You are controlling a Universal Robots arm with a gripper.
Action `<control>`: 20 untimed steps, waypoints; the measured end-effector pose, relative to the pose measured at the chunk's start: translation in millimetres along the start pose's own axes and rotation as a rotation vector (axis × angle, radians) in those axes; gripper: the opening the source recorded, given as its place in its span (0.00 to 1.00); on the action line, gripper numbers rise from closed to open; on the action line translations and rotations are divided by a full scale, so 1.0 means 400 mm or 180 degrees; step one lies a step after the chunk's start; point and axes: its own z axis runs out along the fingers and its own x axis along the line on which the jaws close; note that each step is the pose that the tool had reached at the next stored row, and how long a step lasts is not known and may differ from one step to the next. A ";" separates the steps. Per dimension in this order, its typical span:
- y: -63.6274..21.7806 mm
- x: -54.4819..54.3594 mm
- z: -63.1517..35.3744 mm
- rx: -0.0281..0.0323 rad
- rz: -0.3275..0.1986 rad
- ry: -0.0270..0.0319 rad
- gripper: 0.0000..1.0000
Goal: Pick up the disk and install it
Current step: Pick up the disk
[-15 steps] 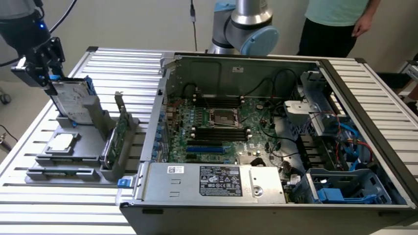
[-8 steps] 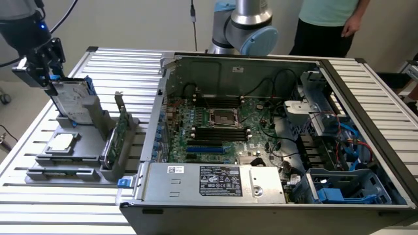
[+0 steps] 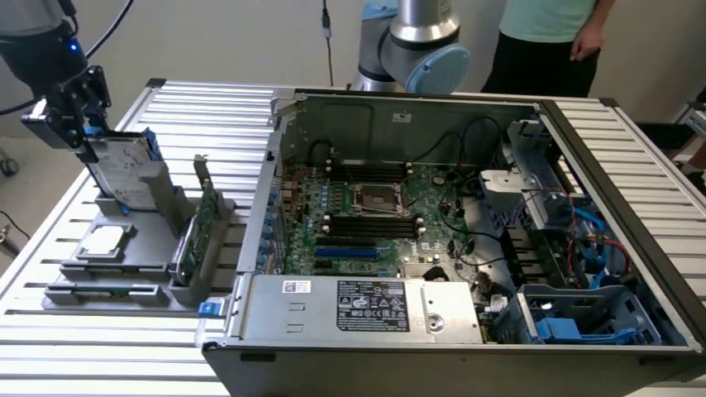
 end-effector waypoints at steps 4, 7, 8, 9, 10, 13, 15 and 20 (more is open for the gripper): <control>0.001 0.000 0.001 0.0001 0.0000 0.0000 0.55; 0.002 0.000 0.002 0.0000 0.0000 0.0004 0.55; 0.002 -0.001 0.002 0.0000 0.0000 0.0004 0.55; 0.002 -0.001 0.002 0.0000 0.0000 0.0004 0.55; 0.002 -0.002 0.003 0.0001 0.0001 0.0004 0.55; 0.002 -0.005 0.003 0.0001 0.0000 0.0005 0.55; 0.002 -0.007 0.003 0.0000 0.0000 0.0005 0.55; 0.002 -0.008 0.006 0.0000 0.0000 0.0006 0.55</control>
